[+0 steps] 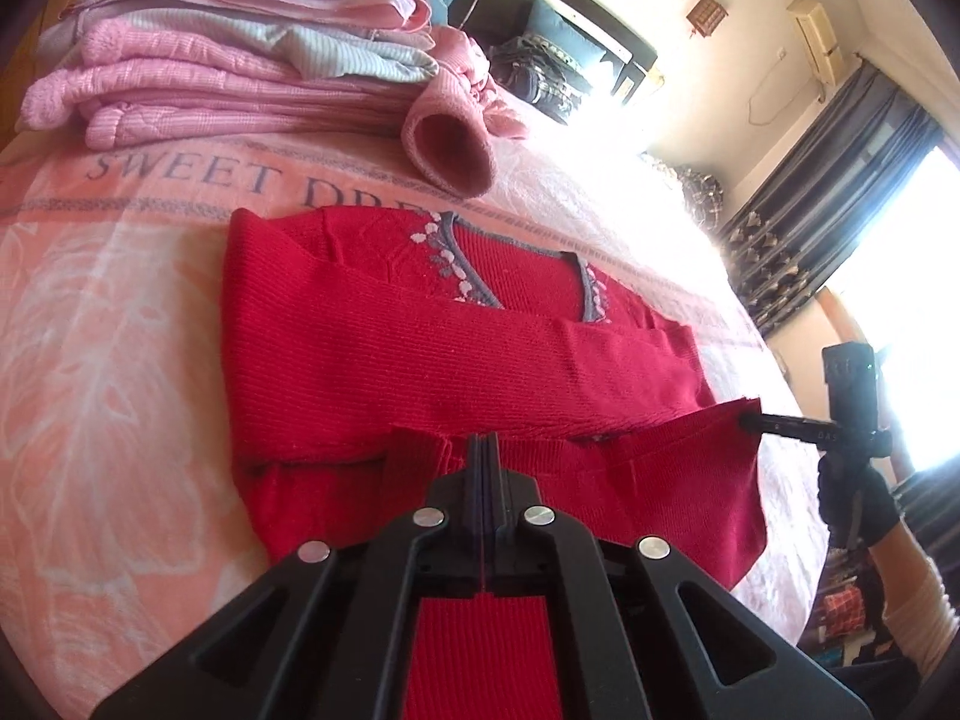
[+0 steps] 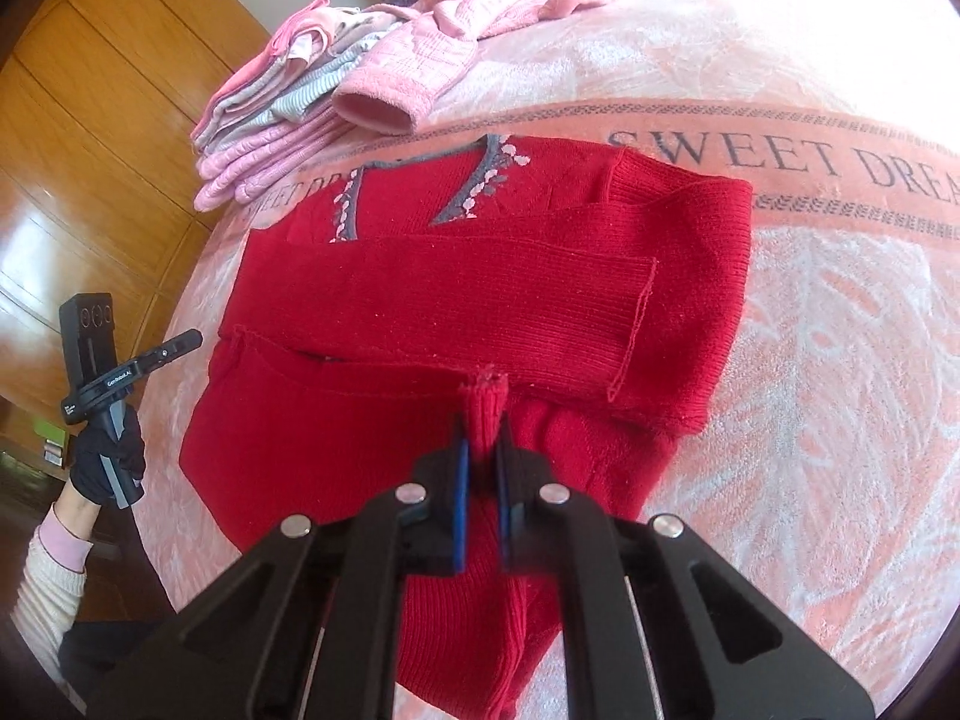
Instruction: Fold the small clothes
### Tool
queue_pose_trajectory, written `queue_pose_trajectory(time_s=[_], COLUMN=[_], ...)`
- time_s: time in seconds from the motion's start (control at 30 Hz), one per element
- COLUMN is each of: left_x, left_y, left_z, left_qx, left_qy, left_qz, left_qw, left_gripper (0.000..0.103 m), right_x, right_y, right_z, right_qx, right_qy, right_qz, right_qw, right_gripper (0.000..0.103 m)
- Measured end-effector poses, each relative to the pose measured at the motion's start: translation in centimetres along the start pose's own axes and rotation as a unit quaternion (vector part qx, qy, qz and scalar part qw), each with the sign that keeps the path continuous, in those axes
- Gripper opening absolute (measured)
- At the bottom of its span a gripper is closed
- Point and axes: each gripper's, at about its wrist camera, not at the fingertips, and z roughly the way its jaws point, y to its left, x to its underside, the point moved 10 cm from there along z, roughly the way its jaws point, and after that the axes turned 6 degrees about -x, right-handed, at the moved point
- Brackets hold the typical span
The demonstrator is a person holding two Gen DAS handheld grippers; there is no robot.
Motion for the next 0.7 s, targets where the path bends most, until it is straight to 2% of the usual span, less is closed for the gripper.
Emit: queue_pose_trajectory(time_s=[0.03, 0.1, 0.17, 0.23, 0.3, 0.37, 0.43, 0.5, 0.53, 0.57, 0.63, 0.7], left_x=[0.4, 1.1, 1.9, 2.5, 3.0, 3.4, 3.7, 3.5, 3.4, 3.3, 3.2, 3.0], left_y=[-0.1, 0.0, 0.1, 0.1, 0.0, 0.8, 1.5, 1.6, 1.5, 1.5, 1.1, 0.8], left_z=[0.2, 0.8, 1.5, 2.0, 2.5, 3.2, 3.7, 3.6, 3.5, 3.4, 3.1, 2.4], left_qx=[-0.007, -0.042, -0.084, -0.126, -0.142, -0.178, -0.184, -0.170, -0.157, -0.153, -0.138, -0.110], left_qy=[0.009, 0.022, 0.038, 0.042, 0.050, 0.061, 0.068, 0.059, 0.058, 0.056, 0.050, 0.037], left_qz=[0.013, 0.043, 0.080, 0.114, 0.137, 0.150, 0.143, 0.129, 0.124, 0.121, 0.123, 0.104], left_qw=[0.9998, 0.9979, 0.9926, 0.9846, 0.9790, 0.9706, 0.9700, 0.9752, 0.9781, 0.9792, 0.9814, 0.9878], left_gripper=[0.000, 0.009, 0.040, 0.054, 0.055, 0.057, 0.058, 0.046, 0.024, 0.014, 0.008, 0.007], right_x=[0.1, 0.4, 0.5, 0.6, 0.6, 0.6, 0.6, 0.6, 0.6, 0.6, 0.4, 0.2], right_y=[-0.1, -0.4, -0.5, -0.5, -0.4, -0.3, -0.4, -0.4, -0.4, -0.5, -0.6, -0.6], right_z=[0.4, 1.0, 1.5, 1.8, 2.0, 2.1, 2.2, 2.2, 2.1, 2.0, 1.6, 1.2], right_qx=[0.002, 0.006, 0.007, 0.006, 0.005, 0.005, 0.005, 0.003, 0.003, 0.002, -0.004, -0.011], right_qy=[0.004, 0.013, 0.019, 0.021, 0.022, 0.022, 0.023, 0.022, 0.021, 0.020, 0.015, 0.010], right_qz=[0.001, 0.004, 0.009, 0.012, 0.012, 0.012, 0.015, 0.016, 0.016, 0.017, 0.021, 0.026], right_qw=[1.000, 1.000, 1.000, 1.000, 1.000, 1.000, 1.000, 1.000, 1.000, 1.000, 1.000, 1.000], right_gripper=[0.006, 0.006, 0.006, 0.006, 0.006, 0.006, 0.006, 0.006, 0.006, 0.006, 0.006, 0.006])
